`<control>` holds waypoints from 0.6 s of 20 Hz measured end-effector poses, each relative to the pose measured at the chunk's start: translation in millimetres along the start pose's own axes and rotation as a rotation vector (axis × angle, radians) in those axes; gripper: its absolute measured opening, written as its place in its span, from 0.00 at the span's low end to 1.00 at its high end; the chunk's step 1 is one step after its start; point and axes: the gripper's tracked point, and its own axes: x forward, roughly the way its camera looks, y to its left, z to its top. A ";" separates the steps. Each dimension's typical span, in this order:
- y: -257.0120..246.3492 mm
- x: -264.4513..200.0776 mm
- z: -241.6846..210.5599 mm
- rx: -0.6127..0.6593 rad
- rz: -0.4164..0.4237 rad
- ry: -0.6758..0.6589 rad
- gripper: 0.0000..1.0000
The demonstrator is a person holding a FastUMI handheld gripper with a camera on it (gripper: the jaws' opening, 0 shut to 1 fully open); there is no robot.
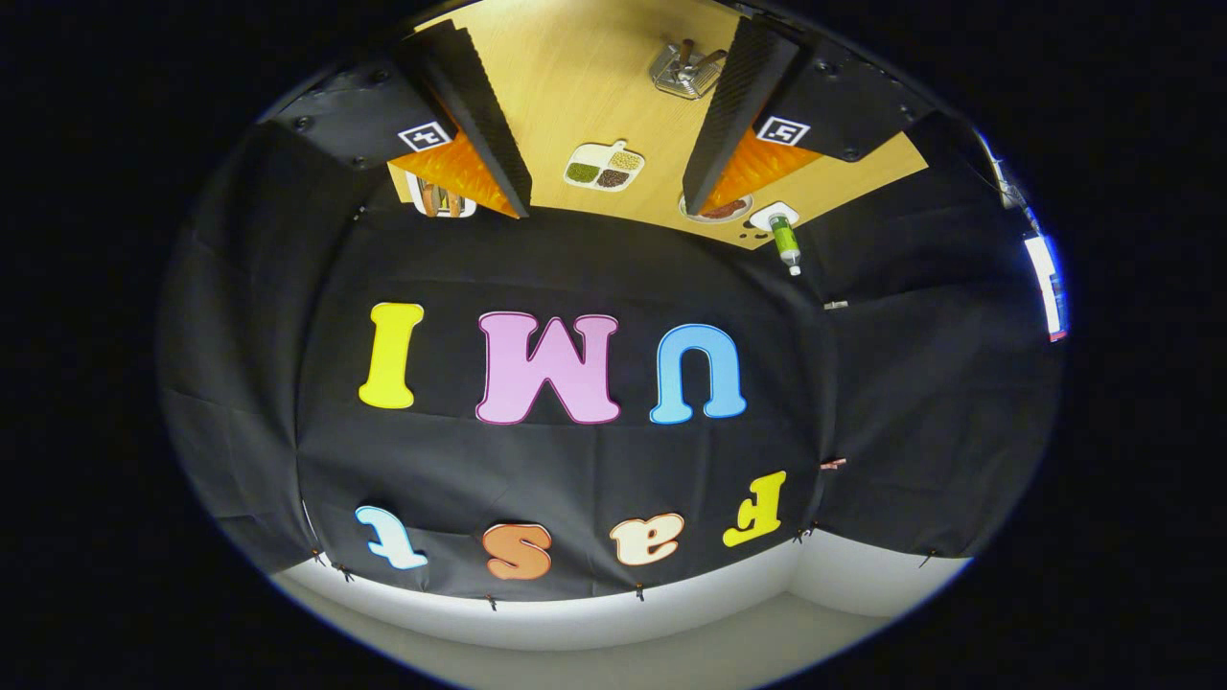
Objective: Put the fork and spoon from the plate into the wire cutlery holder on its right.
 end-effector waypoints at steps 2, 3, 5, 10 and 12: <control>-5.1 -4.1 -1.4 0.003 0.014 -0.007 0.99; -7.7 -5.9 -2.2 0.000 0.019 -0.008 0.99; -11.2 -9.1 -4.0 -0.004 0.030 -0.013 0.99; -17.2 -10.9 -1.4 -0.006 0.041 -0.038 0.99; -17.5 -11.1 -2.4 -0.001 0.043 -0.040 0.99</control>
